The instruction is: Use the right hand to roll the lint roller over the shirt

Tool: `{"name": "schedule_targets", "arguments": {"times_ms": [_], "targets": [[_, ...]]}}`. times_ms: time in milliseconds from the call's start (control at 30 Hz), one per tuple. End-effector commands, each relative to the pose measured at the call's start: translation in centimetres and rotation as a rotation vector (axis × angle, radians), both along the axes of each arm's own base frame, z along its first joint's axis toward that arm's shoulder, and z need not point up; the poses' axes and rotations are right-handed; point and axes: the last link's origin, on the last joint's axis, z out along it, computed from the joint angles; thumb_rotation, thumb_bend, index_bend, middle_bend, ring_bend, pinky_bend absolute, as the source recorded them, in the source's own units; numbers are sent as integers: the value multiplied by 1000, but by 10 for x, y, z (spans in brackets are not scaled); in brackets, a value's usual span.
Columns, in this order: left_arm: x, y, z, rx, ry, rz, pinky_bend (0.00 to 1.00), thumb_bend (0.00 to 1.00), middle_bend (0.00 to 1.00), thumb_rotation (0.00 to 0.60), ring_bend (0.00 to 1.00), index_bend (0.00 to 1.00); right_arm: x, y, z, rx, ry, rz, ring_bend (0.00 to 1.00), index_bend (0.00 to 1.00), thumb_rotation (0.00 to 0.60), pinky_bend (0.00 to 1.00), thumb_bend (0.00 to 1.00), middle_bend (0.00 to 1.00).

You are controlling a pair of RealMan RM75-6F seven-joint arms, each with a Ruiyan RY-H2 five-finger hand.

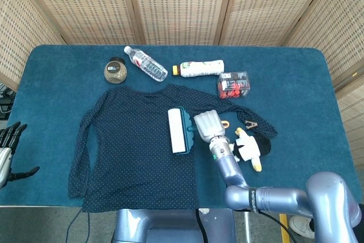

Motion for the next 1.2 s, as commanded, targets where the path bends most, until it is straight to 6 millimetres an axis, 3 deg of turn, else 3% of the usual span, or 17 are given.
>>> {"name": "schedule_targets", "arguments": {"times_ms": [33,300,400,433,633,833,933,1200], "targets": [[-1,1,1,-6,-8,-1,0,0,0,600,0,0,29,-1,0,-18,47,40,1000,713,600,1000,813,1000],[-4,4,3,-21,-29,5,0,0,0,600,0,0,84,3,-24,-8,156,68,1000,716,600,1000,815,1000],[-5,5,1,-34,-39,6,0,0,0,600,0,0,104,8,-36,4,205,80,1000,717,600,1000,818,1000],[-5,6,1,-39,-44,7,0,0,0,600,0,0,121,17,-49,32,231,123,1000,717,600,1000,819,1000],[-8,8,3,-39,-55,17,0,0,0,600,0,0,140,30,-77,48,293,136,1000,718,600,1000,822,1000],[-10,8,6,-38,-62,23,0,0,0,600,0,0,144,38,-95,65,308,144,1000,719,600,1000,826,1000],[-11,8,6,-41,-64,24,0,0,0,600,0,0,134,37,-102,62,330,131,1000,719,600,1000,828,1000],[-11,8,5,-42,-60,22,0,0,0,600,0,0,101,20,-88,0,392,112,1000,720,600,1000,830,1000]]}}
